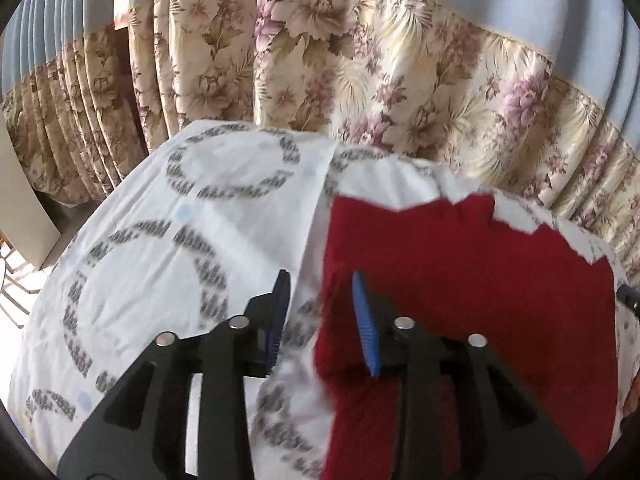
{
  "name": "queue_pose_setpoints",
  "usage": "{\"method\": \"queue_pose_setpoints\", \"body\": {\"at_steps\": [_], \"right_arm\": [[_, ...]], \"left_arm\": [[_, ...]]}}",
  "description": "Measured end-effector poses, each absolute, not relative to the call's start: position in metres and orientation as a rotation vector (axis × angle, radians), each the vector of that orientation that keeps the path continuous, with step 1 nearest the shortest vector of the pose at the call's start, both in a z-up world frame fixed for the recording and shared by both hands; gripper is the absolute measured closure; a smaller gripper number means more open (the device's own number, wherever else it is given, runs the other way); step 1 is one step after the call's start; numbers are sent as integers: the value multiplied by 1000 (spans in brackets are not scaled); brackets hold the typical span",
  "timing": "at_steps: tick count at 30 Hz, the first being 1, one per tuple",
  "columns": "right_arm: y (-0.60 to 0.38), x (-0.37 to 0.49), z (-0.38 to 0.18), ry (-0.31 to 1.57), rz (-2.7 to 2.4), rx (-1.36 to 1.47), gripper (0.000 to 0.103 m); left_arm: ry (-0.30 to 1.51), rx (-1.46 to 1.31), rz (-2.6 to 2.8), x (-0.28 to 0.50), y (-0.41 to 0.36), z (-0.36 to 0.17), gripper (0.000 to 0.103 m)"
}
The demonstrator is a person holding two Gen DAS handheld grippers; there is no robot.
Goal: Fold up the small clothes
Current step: 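Release the sweater and open both tools above the folded side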
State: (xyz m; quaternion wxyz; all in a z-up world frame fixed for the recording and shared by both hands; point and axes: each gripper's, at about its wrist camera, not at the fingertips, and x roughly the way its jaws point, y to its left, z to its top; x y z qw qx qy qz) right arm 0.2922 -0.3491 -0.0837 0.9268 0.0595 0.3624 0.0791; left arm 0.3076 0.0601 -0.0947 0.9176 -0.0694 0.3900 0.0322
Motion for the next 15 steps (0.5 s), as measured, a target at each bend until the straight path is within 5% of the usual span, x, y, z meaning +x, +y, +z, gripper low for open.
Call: {"method": "queue_pose_setpoints", "body": {"at_steps": [6,15], "right_arm": [[-356,243,-72,711,151,109,44],[-371,131,-63,651,79,126,32]], "left_arm": [[776,-115,47,253,69,-89,31],[710,-67,58,145,77,-73,16]]}}
